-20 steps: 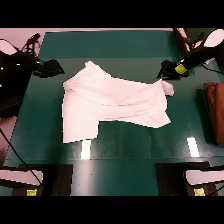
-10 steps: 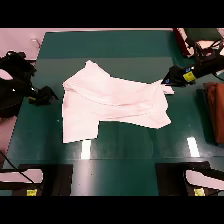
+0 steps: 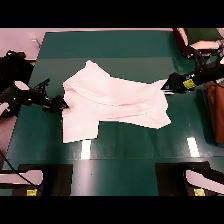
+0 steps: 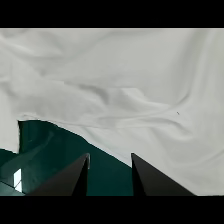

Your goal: Fold the shirts.

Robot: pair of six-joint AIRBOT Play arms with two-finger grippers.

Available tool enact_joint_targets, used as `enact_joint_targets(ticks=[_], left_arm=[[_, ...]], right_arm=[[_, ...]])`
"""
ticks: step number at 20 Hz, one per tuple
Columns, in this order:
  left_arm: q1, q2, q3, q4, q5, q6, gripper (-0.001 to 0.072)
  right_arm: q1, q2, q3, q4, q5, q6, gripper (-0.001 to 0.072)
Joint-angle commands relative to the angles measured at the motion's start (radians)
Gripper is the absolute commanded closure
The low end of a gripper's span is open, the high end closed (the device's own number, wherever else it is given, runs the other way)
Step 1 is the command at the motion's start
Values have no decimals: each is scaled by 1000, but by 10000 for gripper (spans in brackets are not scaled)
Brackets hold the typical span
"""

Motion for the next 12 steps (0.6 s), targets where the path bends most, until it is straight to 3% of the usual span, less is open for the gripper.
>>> enact_joint_targets(ticks=[1,2,7,9,12], left_arm=[[-29,-1,-5,-2,2,0,500],[-24,0,6,-2,-16,1,672],[-25,91,84,9,-31,3,679],[-25,132,91,6,-18,3,679],[-26,146,92,5,-16,2,678]], right_arm=[[-4,3,-7,-14,42,-26,409],[-17,6,-22,-18,68,-27,409],[-199,124,-324,-93,55,-28,396],[-317,176,-494,-93,23,-28,228],[-450,200,-711,-30,-73,-54,236]])
